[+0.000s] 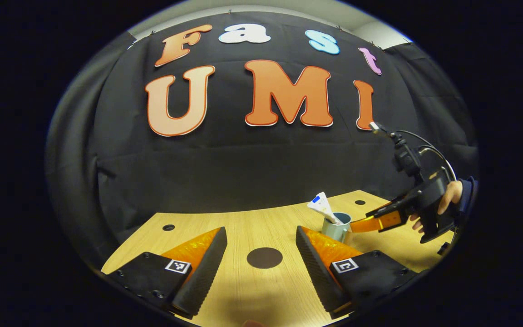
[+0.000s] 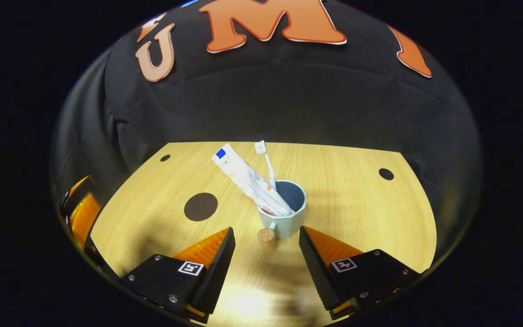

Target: Put the toothbrush and toothpaste on the desktop into the cup, then pick up the cup and place it on the coaster on the desktop.

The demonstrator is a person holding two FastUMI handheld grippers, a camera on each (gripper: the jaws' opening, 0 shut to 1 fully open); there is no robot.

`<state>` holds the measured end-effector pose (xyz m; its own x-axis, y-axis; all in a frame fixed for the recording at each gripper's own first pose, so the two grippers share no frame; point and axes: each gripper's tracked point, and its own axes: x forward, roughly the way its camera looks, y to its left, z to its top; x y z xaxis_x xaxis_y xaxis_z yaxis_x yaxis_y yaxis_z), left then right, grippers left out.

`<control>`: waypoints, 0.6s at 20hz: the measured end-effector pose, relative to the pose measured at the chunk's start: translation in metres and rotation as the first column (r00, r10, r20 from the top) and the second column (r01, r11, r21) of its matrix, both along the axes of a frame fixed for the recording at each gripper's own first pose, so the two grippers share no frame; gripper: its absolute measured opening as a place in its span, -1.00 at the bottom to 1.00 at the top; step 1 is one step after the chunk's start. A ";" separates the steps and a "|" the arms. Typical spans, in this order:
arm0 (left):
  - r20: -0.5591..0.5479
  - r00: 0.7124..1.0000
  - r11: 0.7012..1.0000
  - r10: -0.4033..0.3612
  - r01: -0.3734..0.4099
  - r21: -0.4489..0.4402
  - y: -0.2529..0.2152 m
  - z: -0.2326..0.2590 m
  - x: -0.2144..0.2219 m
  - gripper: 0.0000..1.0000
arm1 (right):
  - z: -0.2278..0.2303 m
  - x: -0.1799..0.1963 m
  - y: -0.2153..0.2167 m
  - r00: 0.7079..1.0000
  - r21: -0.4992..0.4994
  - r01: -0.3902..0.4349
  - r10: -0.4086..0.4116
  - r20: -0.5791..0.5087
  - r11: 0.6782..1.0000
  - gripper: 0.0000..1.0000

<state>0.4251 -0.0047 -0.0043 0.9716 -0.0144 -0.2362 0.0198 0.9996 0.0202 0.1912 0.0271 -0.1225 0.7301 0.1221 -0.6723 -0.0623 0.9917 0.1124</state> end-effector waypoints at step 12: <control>-0.008 1.000 0.999 -0.003 0.002 -0.054 0.035 -0.033 -0.038 0.94 | -0.060 0.022 -0.001 0.941 -0.068 0.102 -0.118 -0.317 0.993 0.65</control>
<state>0.3876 0.0301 -0.0369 0.9696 -0.0297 -0.2431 0.0220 0.9992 -0.0343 0.2130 0.0262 -0.1824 0.4827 0.0137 -0.8757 0.0783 0.9952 0.0587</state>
